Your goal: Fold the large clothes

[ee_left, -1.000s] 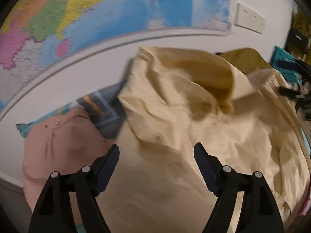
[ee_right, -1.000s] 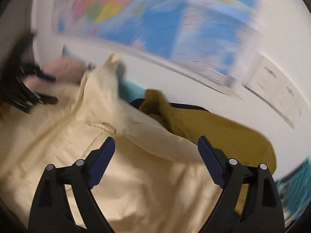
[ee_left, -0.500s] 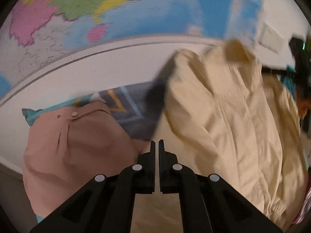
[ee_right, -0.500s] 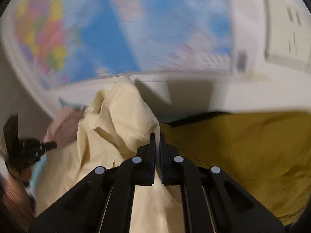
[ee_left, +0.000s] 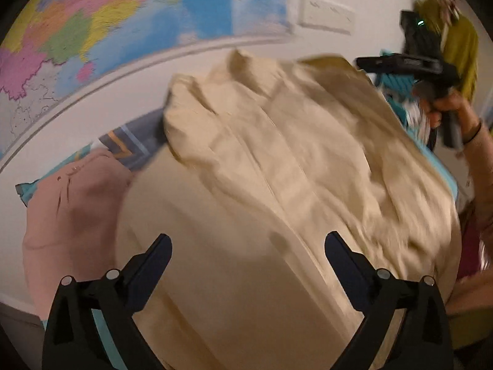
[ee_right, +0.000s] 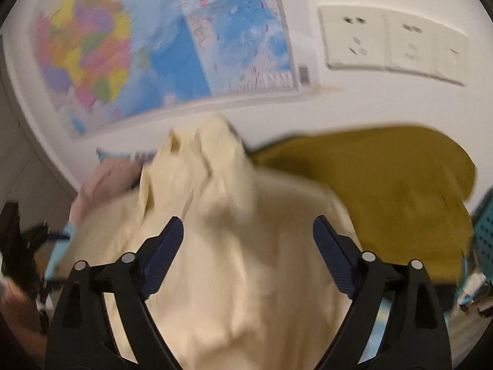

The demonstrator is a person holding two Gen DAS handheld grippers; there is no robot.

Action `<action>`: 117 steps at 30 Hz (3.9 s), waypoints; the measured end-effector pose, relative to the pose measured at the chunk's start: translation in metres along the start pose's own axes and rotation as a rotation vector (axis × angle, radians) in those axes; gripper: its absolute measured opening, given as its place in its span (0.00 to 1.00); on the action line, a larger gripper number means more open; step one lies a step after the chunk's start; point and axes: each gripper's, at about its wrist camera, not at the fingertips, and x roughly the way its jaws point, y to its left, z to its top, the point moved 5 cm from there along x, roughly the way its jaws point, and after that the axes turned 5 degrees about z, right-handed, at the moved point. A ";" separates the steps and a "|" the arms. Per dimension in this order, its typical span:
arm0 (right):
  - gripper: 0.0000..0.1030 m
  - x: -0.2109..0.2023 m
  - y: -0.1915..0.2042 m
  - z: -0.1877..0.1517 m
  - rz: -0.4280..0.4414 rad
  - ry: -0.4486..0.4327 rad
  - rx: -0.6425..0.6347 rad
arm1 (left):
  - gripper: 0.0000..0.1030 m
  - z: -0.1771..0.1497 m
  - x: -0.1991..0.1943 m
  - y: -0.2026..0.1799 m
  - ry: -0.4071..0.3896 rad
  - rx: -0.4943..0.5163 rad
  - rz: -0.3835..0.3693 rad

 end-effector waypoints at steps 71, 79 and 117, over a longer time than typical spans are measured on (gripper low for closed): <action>0.68 -0.112 0.105 -0.242 -0.039 0.059 -0.401 | 0.57 -0.112 -0.030 -0.173 -0.069 0.175 0.013; 0.69 -0.066 0.138 -0.229 0.019 0.096 -0.429 | 0.75 -0.102 -0.030 -0.196 -0.110 0.235 -0.014; 0.02 0.138 0.136 -0.035 0.084 0.152 -0.143 | 0.80 -0.012 0.042 -0.045 -0.010 -0.205 0.143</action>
